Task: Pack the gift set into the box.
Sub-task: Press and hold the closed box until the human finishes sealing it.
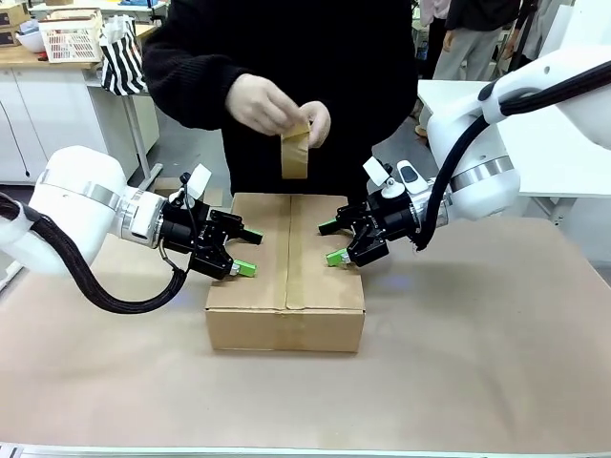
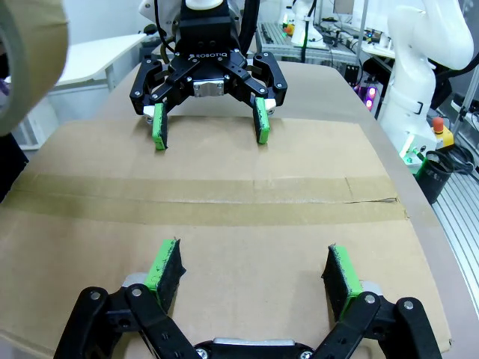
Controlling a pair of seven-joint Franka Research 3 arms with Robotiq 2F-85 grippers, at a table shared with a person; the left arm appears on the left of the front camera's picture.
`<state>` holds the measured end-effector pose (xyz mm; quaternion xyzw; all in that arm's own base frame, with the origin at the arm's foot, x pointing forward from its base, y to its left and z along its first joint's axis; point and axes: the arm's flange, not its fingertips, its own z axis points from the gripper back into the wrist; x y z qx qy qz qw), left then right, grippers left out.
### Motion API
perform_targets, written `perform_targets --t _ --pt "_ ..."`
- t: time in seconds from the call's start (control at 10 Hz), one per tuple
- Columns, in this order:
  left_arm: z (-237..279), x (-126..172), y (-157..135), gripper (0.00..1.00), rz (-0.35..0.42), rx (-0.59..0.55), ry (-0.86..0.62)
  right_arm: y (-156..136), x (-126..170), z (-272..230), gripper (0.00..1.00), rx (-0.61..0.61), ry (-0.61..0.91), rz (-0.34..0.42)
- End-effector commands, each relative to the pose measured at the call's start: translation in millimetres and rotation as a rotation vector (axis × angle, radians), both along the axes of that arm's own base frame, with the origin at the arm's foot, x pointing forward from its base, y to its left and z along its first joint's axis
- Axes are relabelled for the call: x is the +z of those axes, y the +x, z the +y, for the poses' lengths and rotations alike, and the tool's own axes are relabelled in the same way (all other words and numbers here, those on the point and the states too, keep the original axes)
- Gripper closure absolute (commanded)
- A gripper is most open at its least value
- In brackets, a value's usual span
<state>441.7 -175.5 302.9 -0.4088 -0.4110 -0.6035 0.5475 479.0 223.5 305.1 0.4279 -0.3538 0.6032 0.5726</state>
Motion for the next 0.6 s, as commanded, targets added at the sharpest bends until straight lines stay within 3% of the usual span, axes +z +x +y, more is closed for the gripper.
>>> perform_targets --t 0.0,0.5 --pt "1.2 -0.9 -3.2 0.0 -0.004 0.001 0.003 0.2 -1.1 1.3 0.0 0.0 -0.003 -0.001" --pt "1.2 -0.9 -3.2 0.0 -0.004 0.001 0.003 0.2 -1.1 1.3 0.0 0.0 -0.003 -0.001"
